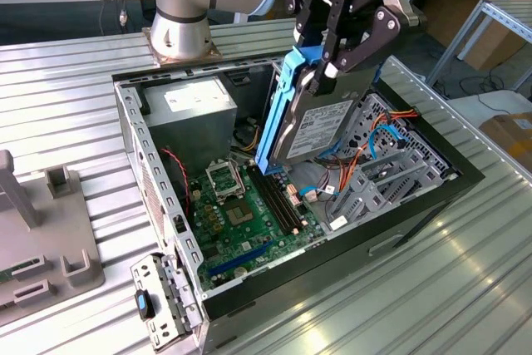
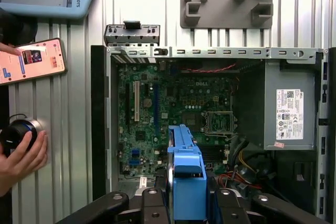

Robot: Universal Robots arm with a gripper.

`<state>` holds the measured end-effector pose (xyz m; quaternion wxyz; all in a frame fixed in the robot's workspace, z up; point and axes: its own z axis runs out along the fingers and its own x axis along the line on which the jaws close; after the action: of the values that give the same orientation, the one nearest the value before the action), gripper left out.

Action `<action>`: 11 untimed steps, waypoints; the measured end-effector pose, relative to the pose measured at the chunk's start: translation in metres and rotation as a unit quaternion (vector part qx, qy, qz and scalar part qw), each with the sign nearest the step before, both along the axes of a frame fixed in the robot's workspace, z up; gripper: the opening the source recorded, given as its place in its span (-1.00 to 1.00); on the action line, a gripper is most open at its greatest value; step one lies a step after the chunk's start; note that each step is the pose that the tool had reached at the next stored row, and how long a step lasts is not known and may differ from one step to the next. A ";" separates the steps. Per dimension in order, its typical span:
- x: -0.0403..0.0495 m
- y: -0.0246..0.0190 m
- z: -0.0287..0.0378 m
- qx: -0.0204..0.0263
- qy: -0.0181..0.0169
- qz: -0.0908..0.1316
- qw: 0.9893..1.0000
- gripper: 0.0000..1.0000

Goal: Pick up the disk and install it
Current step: 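Pick up the disk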

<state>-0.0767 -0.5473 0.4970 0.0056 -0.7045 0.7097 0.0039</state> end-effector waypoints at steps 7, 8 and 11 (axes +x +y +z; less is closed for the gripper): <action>0.0107 -0.0002 -0.0001 0.000 0.000 0.000 1.000 -0.26; 0.0119 -0.0002 -0.0002 0.000 0.000 0.000 1.000 -0.26; 0.0148 -0.0002 -0.0001 0.000 0.000 0.000 1.000 -0.26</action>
<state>-0.0619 -0.5474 0.4969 0.0056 -0.7045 0.7097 0.0039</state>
